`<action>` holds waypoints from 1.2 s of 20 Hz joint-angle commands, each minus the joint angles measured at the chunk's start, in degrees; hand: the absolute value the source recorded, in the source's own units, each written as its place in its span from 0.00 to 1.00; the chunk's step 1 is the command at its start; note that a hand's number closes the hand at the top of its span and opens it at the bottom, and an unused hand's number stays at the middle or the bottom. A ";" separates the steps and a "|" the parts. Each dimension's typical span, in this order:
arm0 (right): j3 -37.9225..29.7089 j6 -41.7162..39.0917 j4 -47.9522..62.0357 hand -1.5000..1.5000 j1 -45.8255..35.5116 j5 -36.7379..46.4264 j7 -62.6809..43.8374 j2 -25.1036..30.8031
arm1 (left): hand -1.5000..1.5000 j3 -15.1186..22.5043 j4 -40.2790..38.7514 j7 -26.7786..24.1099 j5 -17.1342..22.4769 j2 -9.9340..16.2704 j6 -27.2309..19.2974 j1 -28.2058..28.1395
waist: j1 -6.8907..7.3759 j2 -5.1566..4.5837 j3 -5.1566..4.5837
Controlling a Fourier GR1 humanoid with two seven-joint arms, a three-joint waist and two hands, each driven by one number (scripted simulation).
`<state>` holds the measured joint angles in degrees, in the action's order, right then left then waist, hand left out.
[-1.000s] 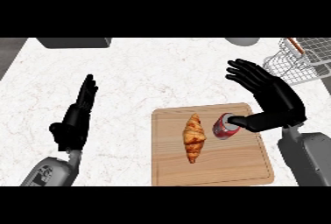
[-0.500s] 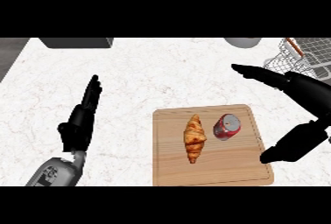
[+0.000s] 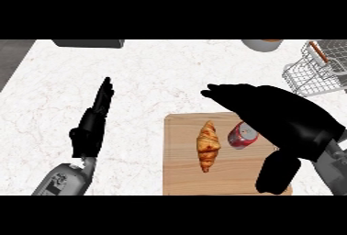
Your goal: Pick the croissant from the cutting board and place it in the tiered basket
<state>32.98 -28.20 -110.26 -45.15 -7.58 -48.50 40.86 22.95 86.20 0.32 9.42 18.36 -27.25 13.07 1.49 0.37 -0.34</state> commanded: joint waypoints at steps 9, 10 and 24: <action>11.61 -1.40 6.71 0.00 -13.74 -0.70 -21.70 -18.45 | 0.50 -1.44 -0.90 -0.55 -1.46 -1.19 0.98 -0.90 | -1.22 -0.15 0.22; 11.71 -1.19 11.15 0.00 -14.97 -0.68 -20.93 -20.26 | 0.50 -2.03 0.23 -0.88 -0.58 -0.92 1.56 -1.95 | -0.75 -0.23 0.21; 20.35 -0.42 14.42 0.00 -15.24 -0.55 -26.27 -19.92 | 0.50 -3.96 2.18 0.55 -0.68 -0.16 3.25 -2.95 | -1.65 0.02 0.25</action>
<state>51.04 -26.33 -95.00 -59.63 -9.47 -63.37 22.21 19.80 87.88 1.11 7.72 17.77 -25.63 11.07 -0.09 0.37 -0.09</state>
